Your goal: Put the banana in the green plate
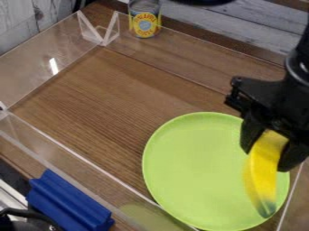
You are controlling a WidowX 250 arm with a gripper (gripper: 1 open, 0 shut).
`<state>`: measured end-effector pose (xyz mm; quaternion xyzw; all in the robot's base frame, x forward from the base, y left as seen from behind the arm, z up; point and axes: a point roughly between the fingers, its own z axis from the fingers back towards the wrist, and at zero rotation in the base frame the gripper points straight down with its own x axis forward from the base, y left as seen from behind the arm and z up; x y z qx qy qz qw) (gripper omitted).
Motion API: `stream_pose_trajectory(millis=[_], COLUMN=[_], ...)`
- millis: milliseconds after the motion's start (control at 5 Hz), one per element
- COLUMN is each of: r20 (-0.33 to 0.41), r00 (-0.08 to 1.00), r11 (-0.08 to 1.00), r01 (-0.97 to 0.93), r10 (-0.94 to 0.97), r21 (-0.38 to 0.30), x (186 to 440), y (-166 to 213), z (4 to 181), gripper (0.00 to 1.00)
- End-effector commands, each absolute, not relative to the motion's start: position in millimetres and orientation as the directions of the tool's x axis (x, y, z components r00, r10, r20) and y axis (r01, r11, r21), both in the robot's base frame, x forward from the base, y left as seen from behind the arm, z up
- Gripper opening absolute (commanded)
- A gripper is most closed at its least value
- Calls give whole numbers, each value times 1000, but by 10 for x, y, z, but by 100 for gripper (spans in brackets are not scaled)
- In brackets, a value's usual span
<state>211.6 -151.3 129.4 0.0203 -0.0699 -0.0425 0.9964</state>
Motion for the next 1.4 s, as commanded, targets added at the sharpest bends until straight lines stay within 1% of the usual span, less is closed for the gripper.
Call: stream_pose_trajectory(millis=[0,200,400,800,1200], r20=[170,182,191,197,177], r00=[980,978,978,977,981], r11=[995,995,996,997,997], r01=[97,94,86,83,75], r10=[-102,-99,-89,-82,-76], r21=[39,35,26,8,17], x=[2080,2037,2050,2105,2169], y=[-1552,-1535,-1519,-1535,-1539], z=[1241,1138,1087,930,721], gripper=[0,0,100,100,100])
